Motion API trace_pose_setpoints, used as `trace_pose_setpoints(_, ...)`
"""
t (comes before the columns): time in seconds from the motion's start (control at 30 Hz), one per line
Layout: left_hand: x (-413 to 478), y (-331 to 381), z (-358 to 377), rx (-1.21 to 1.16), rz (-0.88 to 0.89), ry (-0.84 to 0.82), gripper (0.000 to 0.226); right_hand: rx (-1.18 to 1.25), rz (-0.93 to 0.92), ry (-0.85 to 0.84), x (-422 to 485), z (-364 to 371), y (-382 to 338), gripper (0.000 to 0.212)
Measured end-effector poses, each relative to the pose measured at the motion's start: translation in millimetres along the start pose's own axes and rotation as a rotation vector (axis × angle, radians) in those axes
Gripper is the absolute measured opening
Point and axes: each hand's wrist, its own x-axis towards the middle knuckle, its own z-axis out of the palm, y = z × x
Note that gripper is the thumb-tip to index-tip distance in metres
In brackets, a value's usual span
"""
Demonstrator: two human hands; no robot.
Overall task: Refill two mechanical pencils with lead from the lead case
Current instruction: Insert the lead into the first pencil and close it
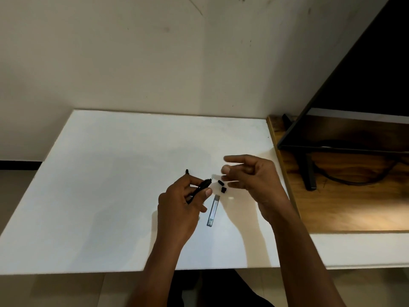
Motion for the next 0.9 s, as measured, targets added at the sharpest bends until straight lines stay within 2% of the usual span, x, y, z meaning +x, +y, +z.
trace_pose_setpoints(0.07, 0, -2, 0, -0.012, -0.010, 0.016, 0.010, -0.106, -0.015, 0.243, 4, -5, 8, 0.010)
trace_pose_setpoints(0.13, 1, -3, -2, -0.025, -0.027, 0.026, 0.009, -0.367, -0.041, 0.342, 9, -7, 19, 0.004)
trace_pose_setpoints(0.23, 2, -4, -3, -0.032, -0.046, 0.034, 0.009, -0.657, -0.064, 0.319, 10, 1, 25, 0.007)
trace_pose_setpoints(0.4, 2, -4, -2, -0.047, -0.071, 0.030, 0.009, -0.863, -0.073, 0.215, 7, 23, 26, 0.011)
trace_pose_setpoints(0.67, 2, -4, -2, -0.053, -0.076, 0.035, 0.008, -1.083, -0.107, 0.203, 7, 32, 28, 0.015)
trace_pose_setpoints(0.77, 2, -3, -2, -0.045, -0.076, 0.030, 0.009, -0.876, -0.100, 0.255, 6, 31, 25, 0.009)
trace_pose_setpoints(0.83, 3, -2, -2, -0.046, -0.082, 0.027, 0.011, -0.529, -0.066, 0.310, 7, 30, 17, 0.005)
trace_pose_setpoints(0.9, 3, -2, -2, -0.049, -0.093, 0.028, 0.014, -0.119, 0.005, 0.221, 4, 30, 6, 0.009)
